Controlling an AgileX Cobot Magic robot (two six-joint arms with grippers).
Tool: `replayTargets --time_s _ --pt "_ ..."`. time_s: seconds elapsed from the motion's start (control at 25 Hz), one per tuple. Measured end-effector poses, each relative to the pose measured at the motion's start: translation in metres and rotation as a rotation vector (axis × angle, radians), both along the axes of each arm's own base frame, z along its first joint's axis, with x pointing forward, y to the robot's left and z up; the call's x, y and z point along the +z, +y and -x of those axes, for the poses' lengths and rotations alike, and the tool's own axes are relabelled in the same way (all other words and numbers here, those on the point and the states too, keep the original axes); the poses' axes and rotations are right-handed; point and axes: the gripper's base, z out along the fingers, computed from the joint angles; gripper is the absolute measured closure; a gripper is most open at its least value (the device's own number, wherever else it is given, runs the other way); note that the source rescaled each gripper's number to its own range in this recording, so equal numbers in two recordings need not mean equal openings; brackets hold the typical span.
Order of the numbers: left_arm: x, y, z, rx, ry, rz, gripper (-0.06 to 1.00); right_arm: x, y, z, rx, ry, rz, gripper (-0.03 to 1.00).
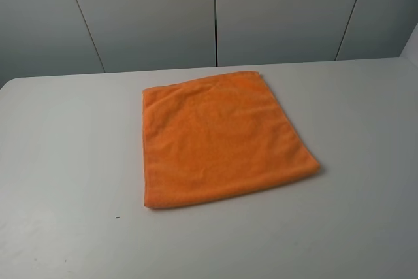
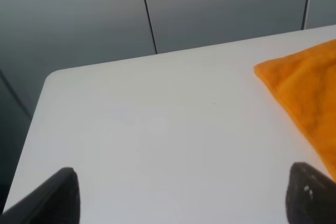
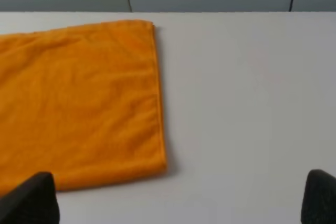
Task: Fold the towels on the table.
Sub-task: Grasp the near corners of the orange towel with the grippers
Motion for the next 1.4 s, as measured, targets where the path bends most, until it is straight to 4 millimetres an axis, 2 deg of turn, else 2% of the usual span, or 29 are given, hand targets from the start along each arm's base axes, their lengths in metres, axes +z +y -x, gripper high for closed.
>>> replayTargets --time_s 0.16,0.28,0.4,0.56,0.68,0.8,0.92,1.12,1.4 --pt "0.001 0.0 -0.028 -0.013 0.109 -0.033 -0.06 0.004 0.003 -0.002 0.009 -0.043 -0.047 -0.03" --pt "-0.002 -0.002 -0.061 -0.035 0.224 -0.065 -0.06 0.01 0.002 -0.006 0.018 -0.11 -0.019 -0.03" --pt "-0.007 -0.005 -0.098 -0.085 0.347 -0.093 -0.06 0.018 0.004 -0.024 0.056 -0.11 0.032 -0.03" --pt "-0.007 -0.016 -0.143 -0.169 0.47 -0.121 -0.06 0.018 0.01 -0.062 0.154 -0.001 0.11 -0.03" --pt "-0.01 -0.027 -0.182 -0.218 0.558 -0.144 -0.06 0.01 0.016 -0.099 0.274 0.139 0.194 -0.03" --pt "-0.027 -0.043 -0.216 -0.299 0.647 -0.213 -0.06 0.0 0.022 -0.134 0.425 0.236 0.262 -0.03" --pt "-0.051 -0.059 -0.242 -0.414 0.713 -0.33 -0.06 -0.01 0.029 -0.165 0.567 0.299 0.317 -0.03" --pt "-0.084 -0.086 -0.265 -0.555 0.723 -0.456 -0.06 -0.033 0.043 -0.208 0.788 0.392 0.475 -0.03" --pt "-0.123 -0.117 -0.27 -0.719 0.798 -0.606 -0.06 -0.059 0.057 -0.244 0.978 0.443 0.651 -0.03"
